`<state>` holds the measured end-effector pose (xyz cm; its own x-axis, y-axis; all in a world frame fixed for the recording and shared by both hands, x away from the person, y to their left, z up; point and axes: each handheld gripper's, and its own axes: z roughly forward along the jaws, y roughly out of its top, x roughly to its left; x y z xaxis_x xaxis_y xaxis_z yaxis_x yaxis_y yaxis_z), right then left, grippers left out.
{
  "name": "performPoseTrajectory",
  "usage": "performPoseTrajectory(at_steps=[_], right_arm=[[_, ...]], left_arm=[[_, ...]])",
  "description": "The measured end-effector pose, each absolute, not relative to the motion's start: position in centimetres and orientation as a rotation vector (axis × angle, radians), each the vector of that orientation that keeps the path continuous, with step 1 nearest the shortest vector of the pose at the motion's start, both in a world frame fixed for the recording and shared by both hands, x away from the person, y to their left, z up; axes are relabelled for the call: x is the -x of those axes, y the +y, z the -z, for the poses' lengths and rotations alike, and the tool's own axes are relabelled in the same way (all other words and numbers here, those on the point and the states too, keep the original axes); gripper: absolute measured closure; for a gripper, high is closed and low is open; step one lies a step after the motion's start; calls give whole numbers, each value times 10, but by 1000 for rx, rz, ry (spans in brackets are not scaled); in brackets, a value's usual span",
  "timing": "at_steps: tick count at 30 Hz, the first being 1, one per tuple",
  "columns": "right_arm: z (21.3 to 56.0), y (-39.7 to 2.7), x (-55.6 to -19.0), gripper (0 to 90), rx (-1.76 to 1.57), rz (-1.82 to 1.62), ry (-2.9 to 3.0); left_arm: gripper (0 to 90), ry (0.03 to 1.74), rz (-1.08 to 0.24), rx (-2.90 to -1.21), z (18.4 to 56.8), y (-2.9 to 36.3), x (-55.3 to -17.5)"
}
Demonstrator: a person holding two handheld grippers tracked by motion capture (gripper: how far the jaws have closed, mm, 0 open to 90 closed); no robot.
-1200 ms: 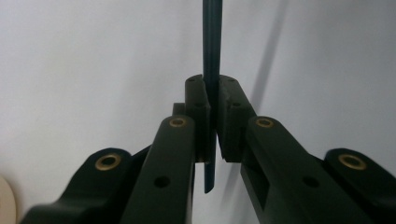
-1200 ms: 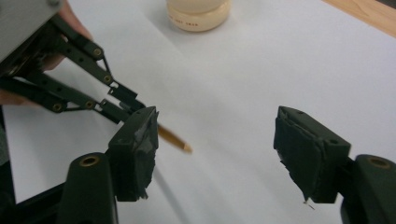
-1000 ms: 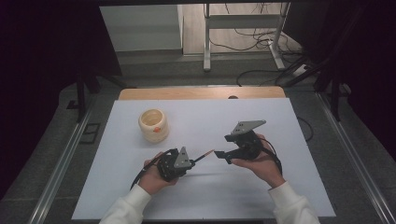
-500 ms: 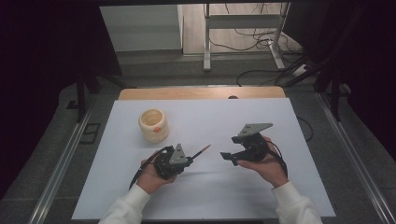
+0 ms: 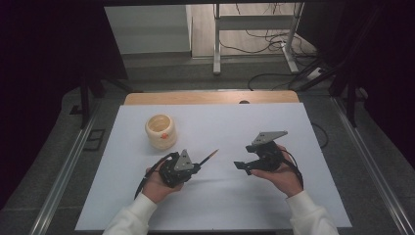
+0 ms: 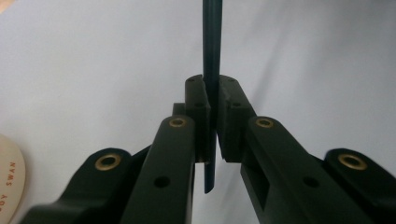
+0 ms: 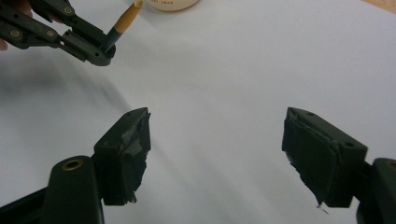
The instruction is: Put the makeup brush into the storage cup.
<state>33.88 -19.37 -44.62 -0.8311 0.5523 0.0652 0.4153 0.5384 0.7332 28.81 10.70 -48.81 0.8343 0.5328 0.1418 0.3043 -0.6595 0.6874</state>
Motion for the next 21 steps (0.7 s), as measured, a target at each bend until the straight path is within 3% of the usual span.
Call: performPoseTrajectory(at_steps=[21], right_arm=[[458, -204, -338, 233, -855, -1137, 2591]], left_arm=[[844, 656, -421, -2266, 485, 116, -289]])
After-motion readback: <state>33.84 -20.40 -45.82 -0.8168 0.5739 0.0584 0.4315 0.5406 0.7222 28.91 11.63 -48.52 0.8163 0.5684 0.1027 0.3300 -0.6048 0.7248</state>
